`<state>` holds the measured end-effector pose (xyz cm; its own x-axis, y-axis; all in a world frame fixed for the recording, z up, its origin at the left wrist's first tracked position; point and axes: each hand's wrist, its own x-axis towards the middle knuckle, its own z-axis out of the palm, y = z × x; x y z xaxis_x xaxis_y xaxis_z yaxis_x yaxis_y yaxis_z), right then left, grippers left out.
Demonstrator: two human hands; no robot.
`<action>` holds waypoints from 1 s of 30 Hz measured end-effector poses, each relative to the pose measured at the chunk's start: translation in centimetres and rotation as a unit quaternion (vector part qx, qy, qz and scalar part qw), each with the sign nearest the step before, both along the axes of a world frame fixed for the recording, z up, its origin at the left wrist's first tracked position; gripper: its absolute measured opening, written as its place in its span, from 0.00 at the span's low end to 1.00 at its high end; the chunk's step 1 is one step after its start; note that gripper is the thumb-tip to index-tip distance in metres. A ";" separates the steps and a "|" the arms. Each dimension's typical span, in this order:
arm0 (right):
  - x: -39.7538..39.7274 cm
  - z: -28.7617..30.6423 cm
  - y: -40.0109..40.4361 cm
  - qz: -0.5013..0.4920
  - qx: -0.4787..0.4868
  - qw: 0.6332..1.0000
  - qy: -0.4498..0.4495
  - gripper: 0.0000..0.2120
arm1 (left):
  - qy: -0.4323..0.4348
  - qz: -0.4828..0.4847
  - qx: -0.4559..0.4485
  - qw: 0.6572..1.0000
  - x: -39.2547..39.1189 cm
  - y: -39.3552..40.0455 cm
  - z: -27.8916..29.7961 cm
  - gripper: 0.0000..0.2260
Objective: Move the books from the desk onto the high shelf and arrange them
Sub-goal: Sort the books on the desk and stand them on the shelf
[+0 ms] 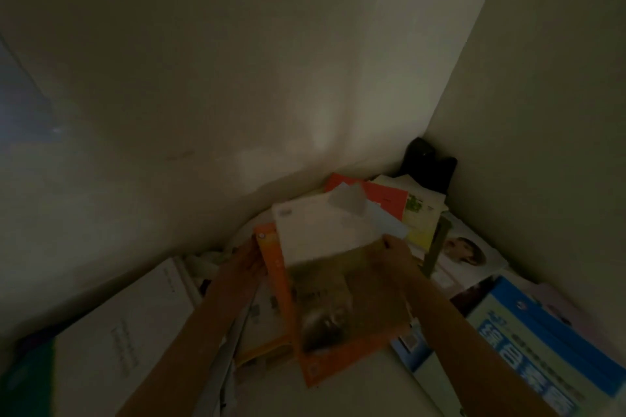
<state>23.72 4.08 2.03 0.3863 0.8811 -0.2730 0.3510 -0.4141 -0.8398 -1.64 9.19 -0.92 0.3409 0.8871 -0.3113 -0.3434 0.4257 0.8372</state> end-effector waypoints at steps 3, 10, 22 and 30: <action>0.2 -0.3 -0.8 -0.067 0.028 0.990 0.120 0.14 | -0.010 -0.040 0.050 0.998 0.9 -0.3 -0.6 0.13; 1.4 -1.1 -1.5 -0.046 0.039 0.971 0.233 0.22 | 0.068 -0.052 0.111 0.990 2.7 -1.3 0.5 0.35; 6.2 1.0 -7.1 -0.123 0.000 0.951 0.283 0.19 | 0.134 -0.174 0.154 0.963 9.6 -4.9 1.9 0.23; 9.8 1.7 -9.5 -0.262 0.092 0.920 0.278 0.27 | 0.561 -0.109 0.261 0.778 2.6 2.2 -1.4 0.34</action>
